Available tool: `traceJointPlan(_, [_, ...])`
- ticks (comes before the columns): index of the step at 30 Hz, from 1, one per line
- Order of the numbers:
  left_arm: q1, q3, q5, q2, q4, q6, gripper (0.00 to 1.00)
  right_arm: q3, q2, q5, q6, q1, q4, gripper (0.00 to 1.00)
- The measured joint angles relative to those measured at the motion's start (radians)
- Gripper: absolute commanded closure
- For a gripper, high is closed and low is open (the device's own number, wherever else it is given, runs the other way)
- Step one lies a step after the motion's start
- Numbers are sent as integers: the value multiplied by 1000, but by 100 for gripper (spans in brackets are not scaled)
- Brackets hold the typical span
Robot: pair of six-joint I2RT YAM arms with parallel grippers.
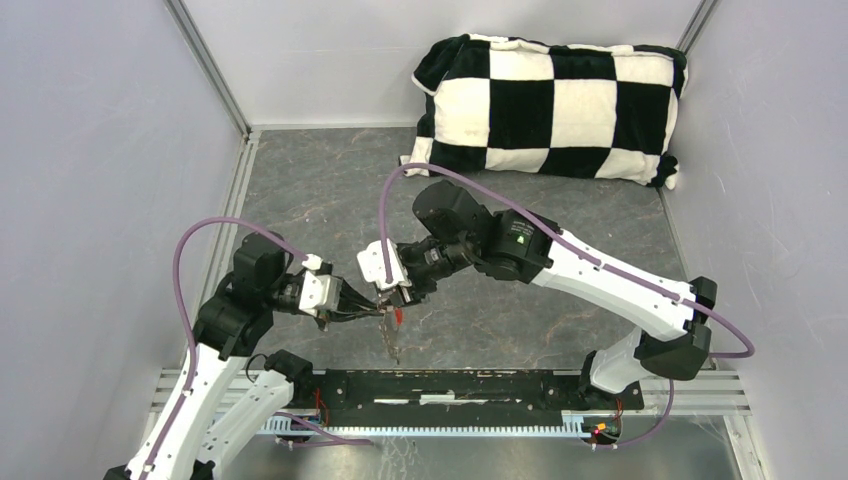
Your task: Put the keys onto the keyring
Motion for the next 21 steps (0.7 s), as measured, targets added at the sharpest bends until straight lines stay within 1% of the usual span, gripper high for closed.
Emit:
traceJointPlan(4, [0,-22,0,-21,85,-82,98,35,15,-2,-6,-18,-23,41])
traceJointPlan(13, [0,-32,3,-24,200,-185,98,102,25,14,-20,-35,-74,35])
traceJointPlan(21, [0,-36,-3,-26,254,-229,98,101,26,56,-14,-52,-72,33])
